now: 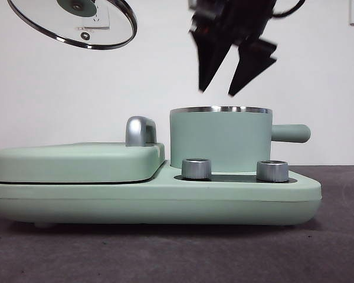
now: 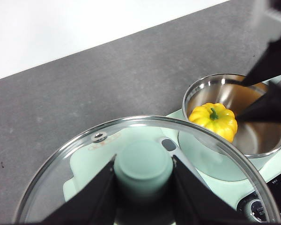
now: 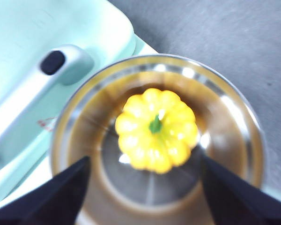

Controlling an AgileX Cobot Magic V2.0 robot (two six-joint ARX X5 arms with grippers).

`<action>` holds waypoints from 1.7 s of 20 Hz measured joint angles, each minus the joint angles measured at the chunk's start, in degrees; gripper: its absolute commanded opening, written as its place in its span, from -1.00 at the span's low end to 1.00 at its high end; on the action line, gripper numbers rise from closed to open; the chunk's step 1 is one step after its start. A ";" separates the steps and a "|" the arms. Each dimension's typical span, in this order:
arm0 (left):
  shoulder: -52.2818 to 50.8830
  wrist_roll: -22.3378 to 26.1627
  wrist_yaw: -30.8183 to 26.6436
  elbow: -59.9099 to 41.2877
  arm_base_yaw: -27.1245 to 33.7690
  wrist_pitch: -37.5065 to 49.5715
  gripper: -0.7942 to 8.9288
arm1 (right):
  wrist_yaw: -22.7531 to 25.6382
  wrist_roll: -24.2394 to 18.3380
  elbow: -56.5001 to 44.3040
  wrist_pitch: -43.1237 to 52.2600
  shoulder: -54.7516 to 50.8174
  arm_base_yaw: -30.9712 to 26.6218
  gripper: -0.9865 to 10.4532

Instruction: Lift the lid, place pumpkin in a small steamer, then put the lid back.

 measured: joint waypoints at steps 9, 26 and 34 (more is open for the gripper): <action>0.00 0.20 0.72 0.00 0.00 -0.85 -0.82 | -0.07 3.65 -25.53 11.13 -28.22 -0.85 -0.26; 3.06 3.87 11.63 0.00 -1.01 5.25 -0.82 | 10.25 10.88 -42.36 3.56 -61.92 -0.85 -0.26; 10.58 4.13 11.87 0.00 -4.79 15.89 -0.82 | 16.79 10.99 -42.36 -2.91 -65.72 -0.85 -0.26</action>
